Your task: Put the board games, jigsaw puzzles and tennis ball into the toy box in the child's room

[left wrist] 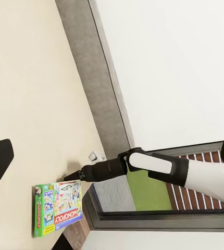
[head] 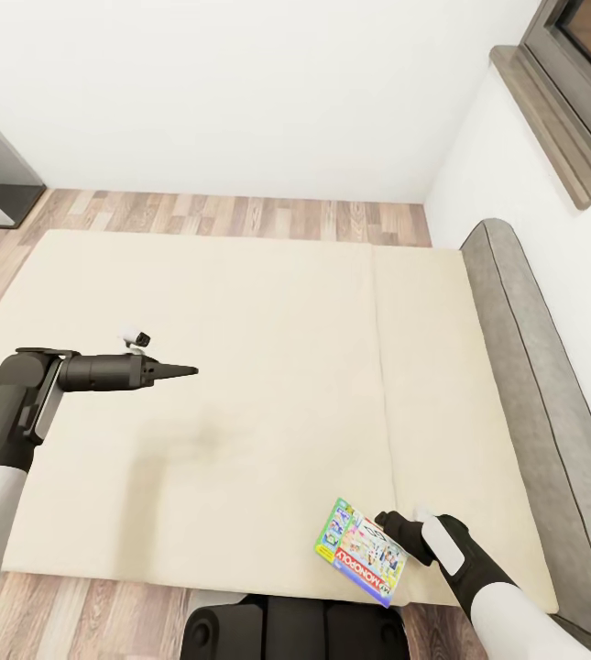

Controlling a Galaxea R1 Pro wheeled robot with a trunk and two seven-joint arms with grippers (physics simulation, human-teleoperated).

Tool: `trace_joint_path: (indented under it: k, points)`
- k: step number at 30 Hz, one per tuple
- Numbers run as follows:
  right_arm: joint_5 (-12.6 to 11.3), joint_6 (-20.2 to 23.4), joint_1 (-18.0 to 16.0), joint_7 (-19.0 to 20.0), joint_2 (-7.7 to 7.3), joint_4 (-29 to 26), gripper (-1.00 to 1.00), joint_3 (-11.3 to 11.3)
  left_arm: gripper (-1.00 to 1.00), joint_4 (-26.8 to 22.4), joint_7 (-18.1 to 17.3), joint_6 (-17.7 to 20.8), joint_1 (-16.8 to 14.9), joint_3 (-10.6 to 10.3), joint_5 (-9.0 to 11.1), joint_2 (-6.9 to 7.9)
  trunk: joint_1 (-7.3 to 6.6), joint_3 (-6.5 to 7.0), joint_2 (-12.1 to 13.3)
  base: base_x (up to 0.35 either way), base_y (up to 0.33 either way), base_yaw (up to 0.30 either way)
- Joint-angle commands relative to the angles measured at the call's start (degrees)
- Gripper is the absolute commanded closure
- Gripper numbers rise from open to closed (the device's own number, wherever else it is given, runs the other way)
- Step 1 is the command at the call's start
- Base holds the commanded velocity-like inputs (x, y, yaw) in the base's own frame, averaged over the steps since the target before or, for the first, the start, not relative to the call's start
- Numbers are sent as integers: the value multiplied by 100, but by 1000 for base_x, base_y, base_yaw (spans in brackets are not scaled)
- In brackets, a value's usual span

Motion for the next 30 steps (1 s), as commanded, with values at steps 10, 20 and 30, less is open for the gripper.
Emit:
trace_joint_path:
  k: [10, 20, 30]
  points:
    - [-61, 25, 0, 228, 1, -13, -100, -3, -100, 0, -22, 61, -3, -4, -1, 2, 3, -7, -9, 0, 0, 0]
    - [-65, 43, 0, 376, 1, -13, -100, 2, -100, 0, -22, 63, -3, -4, -1, 2, 3, -7, -9, 0, 0, 0]
    - [-72, 85, 0, 550, 1, -13, -100, 47, -100, 0, -22, 61, -3, -5, -1, 1, 3, -7, -9, 0, 0, 0]
